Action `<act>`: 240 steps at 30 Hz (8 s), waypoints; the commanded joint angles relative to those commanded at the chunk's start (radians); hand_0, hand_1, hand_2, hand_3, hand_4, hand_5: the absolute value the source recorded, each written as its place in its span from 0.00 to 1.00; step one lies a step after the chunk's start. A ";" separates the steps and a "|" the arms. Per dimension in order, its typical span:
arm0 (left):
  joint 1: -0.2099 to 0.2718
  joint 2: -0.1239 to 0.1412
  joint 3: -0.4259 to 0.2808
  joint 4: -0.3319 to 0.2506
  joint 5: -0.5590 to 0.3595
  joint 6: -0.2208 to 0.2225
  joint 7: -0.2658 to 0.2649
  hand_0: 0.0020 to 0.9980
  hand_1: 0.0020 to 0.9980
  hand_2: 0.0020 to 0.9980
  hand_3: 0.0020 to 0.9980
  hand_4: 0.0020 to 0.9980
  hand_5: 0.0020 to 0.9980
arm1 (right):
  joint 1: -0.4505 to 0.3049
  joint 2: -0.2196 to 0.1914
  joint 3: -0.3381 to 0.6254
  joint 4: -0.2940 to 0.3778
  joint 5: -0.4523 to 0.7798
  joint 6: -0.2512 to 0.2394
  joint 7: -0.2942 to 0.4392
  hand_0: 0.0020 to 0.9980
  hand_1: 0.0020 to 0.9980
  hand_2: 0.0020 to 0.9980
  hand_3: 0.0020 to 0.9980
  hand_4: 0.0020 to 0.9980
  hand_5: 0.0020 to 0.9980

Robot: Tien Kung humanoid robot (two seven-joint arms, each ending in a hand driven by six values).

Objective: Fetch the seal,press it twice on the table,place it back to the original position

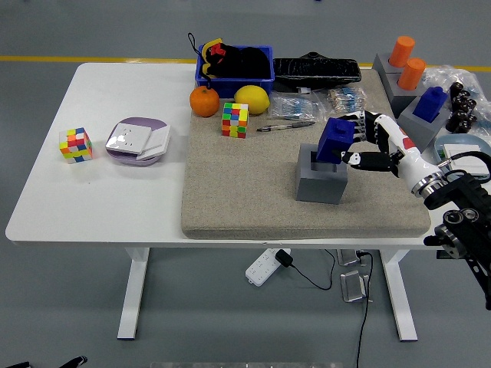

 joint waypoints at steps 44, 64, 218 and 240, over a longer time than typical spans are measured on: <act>-0.009 0.000 0.009 -0.002 -0.012 -0.003 -0.004 0.81 0.79 0.76 0.80 0.69 0.43 | 0.094 -0.027 -0.142 -0.101 0.024 0.021 0.004 0.52 0.38 0.39 0.37 0.66 0.00; -0.011 0.000 0.012 -0.002 -0.015 -0.003 -0.006 0.81 0.79 0.76 0.80 0.69 0.43 | 0.104 -0.025 -0.163 -0.121 0.034 0.024 0.008 0.53 0.39 0.40 0.39 0.67 0.00; -0.005 0.006 0.012 0.001 -0.021 0.001 -0.010 0.81 0.79 0.76 0.80 0.68 0.43 | -0.332 -0.039 0.646 0.201 -0.200 0.129 -0.152 0.91 0.88 0.85 0.86 1.00 0.23; -0.005 0.006 0.012 0.001 -0.021 0.001 -0.009 0.81 0.79 0.76 0.80 0.69 0.43 | -0.333 -0.039 0.647 0.202 -0.204 0.132 -0.155 0.91 0.88 0.85 0.86 1.00 0.21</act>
